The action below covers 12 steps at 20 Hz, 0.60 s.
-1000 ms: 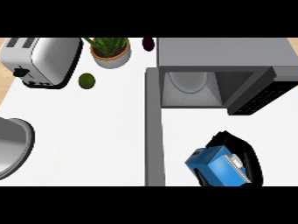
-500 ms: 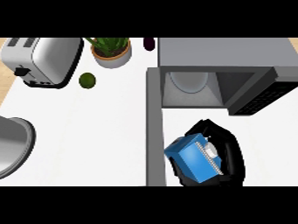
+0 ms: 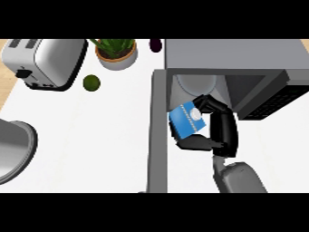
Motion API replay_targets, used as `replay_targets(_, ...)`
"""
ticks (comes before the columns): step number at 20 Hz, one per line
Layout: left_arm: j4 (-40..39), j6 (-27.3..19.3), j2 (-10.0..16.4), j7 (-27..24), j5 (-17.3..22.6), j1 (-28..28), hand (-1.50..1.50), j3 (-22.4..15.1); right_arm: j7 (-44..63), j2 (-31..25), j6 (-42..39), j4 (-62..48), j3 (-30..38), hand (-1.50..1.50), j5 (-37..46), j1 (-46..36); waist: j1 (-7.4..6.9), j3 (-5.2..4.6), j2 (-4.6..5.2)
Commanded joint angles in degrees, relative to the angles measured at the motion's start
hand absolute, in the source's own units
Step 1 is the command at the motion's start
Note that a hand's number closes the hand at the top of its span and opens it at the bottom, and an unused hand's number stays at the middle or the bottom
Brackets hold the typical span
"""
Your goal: Pick up the milk, place it into the microwave and close the microwave
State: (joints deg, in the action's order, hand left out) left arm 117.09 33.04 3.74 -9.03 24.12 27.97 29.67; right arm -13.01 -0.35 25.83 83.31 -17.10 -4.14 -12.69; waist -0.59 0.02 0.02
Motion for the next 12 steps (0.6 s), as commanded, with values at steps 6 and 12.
replay_targets(6,-3.14,2.30,-0.69,-2.51,-3.02,-1.45,-1.50,1.31,-5.06,0.33,-0.01,-25.32,11.33,1.50,-3.07,-15.06,-0.39,0.00,0.15)
replay_targets(12,0.75,0.25,1.23,4.62,1.85,-2.76,-1.50,2.64,-13.34,-1.71,-5.19,-41.40,18.03,1.50,-6.80,-24.93,-0.61,0.04,0.23)
